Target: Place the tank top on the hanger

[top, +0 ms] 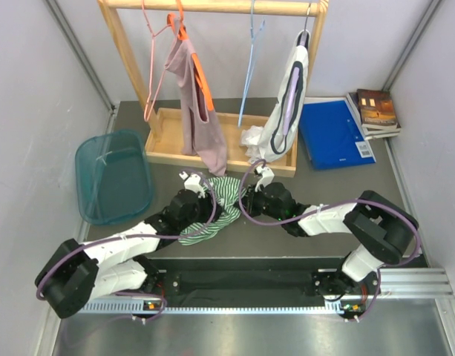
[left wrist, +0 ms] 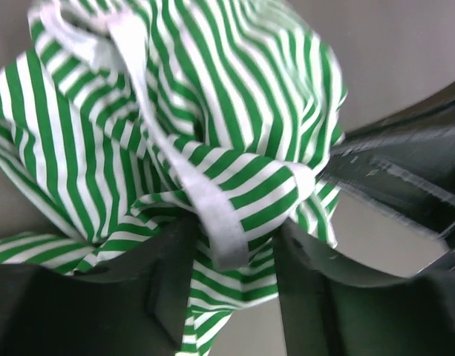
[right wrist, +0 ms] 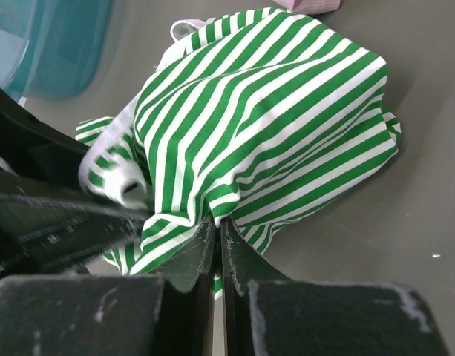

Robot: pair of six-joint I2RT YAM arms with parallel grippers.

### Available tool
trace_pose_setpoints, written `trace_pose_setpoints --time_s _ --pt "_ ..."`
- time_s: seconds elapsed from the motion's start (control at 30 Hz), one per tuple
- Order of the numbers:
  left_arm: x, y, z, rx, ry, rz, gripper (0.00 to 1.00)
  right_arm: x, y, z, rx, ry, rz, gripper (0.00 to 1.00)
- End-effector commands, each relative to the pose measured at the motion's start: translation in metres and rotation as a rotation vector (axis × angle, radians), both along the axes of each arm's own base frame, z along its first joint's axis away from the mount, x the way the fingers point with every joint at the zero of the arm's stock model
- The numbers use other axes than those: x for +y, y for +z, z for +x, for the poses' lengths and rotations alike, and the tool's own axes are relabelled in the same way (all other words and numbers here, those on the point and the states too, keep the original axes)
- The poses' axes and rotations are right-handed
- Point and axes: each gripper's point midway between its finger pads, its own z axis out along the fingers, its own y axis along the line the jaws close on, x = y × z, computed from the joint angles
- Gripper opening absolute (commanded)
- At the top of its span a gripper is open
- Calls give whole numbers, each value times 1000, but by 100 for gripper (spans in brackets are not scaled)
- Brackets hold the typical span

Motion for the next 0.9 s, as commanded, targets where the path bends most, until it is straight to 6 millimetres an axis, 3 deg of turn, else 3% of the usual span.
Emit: trace_pose_setpoints --time_s 0.0,0.13,0.17,0.27,0.4,0.43,0.5,0.53,0.6,0.87 --pt "-12 57 33 -167 55 -90 44 5 19 -4 -34 14 37 0" --pt "-13 69 38 -200 55 -79 27 4 19 -3 -35 13 28 0" --pt "-12 71 38 -204 54 -72 16 4 21 -3 -39 12 29 0" --pt "0 84 45 -225 110 -23 1 1 22 -3 -38 2 10 0" --pt "26 125 53 -325 195 50 0 -14 31 9 -87 -66 -65 0" --pt "30 149 56 -376 215 36 0 -23 28 11 -89 -96 -106 0" --pt "41 171 60 -448 238 84 0 -30 43 16 -130 -119 -123 0" --pt "46 187 61 -467 254 101 0 -38 41 18 -130 -148 -164 0" --pt "58 200 65 -499 297 160 0 -51 53 19 -151 -188 -183 0" --pt "58 267 85 -660 307 231 0 -107 106 20 -253 -390 -159 0"
